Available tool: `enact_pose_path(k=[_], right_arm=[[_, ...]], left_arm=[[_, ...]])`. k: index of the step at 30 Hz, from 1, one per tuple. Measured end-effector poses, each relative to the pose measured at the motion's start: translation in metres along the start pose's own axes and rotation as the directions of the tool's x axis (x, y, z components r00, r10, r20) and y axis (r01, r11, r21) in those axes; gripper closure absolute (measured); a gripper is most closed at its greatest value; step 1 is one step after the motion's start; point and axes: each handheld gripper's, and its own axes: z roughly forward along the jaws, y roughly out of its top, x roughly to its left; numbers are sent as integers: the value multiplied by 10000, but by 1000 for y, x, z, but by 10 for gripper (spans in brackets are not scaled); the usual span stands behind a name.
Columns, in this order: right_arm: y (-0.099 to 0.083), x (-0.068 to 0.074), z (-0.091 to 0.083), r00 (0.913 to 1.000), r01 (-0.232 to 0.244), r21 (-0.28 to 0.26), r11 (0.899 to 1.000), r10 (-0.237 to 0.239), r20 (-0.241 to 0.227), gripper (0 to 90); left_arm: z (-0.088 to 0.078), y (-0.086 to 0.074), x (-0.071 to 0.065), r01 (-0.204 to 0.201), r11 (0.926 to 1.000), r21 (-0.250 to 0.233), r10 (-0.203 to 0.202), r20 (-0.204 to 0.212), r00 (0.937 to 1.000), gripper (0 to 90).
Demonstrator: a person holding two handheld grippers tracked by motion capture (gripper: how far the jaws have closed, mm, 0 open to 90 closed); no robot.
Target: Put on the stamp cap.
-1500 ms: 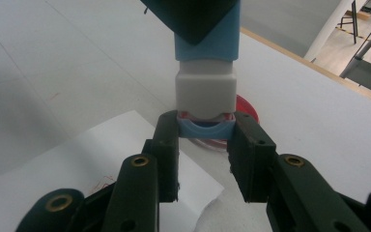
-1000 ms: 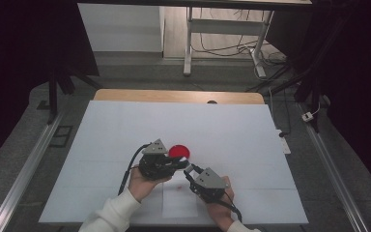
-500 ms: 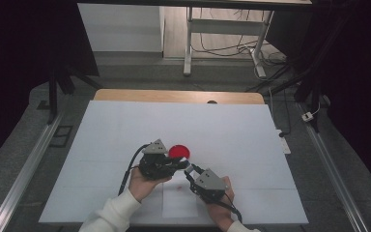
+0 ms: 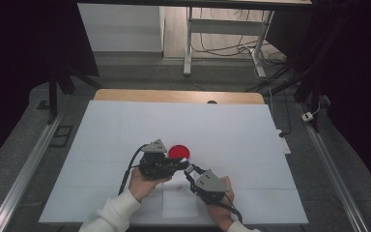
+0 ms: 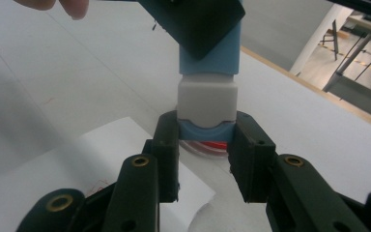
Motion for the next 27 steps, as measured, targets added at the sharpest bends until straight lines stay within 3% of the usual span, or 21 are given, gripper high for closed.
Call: enact_pose_path(k=[15,17,24,27], right_arm=[[0,0,-1,9991,414,54,9991,-415,104,655],[0,-1,1,9988,486,303,9984,-487,20,654],[-3,-5,4,9988,175,434,9989,-155,-456,638],[-5,-8,5,9980,3,630,9980,37,-635,577]], left_arm=[[2,-2,-1,-47,10000,45,47,-53,10000,756],[2,-2,-1,-79,9999,66,80,-163,9998,755],[3,-2,1,-42,9999,110,44,-185,9998,754],[2,-1,1,-66,10000,21,66,-175,9998,754]])
